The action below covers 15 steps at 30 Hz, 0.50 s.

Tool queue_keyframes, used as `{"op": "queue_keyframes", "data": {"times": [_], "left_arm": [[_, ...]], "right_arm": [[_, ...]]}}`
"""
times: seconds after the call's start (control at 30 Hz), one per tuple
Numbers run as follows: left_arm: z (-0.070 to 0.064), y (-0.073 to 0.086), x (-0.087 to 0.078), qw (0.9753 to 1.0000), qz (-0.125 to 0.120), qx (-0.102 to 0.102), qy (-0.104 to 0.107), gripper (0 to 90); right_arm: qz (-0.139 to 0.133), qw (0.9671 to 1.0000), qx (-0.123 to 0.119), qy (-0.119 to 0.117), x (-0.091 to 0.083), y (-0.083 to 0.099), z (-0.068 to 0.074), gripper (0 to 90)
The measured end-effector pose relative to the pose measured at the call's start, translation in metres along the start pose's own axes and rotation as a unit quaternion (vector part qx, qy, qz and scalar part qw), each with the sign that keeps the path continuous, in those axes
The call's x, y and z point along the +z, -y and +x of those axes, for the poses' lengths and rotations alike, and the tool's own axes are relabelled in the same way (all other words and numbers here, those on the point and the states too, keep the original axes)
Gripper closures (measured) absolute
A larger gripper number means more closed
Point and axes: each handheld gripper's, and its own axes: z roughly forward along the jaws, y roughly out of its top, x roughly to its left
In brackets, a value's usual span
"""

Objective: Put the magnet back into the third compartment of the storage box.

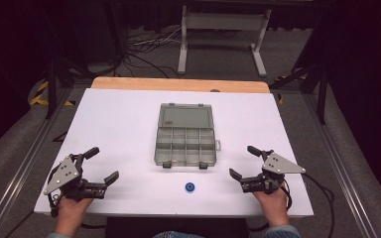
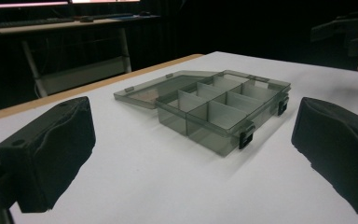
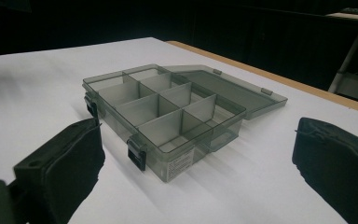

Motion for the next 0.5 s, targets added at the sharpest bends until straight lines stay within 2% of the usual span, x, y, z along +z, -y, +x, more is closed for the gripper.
{"op": "queue_keyframes", "data": {"times": [0.1,0.5], "left_arm": [[0.0011,0.0001,-0.0015,1.0000,-0.004,-0.006,-0.002,0.1],[0.0017,0.0003,-0.0014,1.0000,0.000,-0.007,-0.002,0.1]], "right_arm": [[0.002,1.0000,0.000,0.002,0.0002,0.0001,0.0004,1.9],[0.007,0.9999,-0.012,0.000,0.0039,-0.0004,0.0026,1.3]]}}
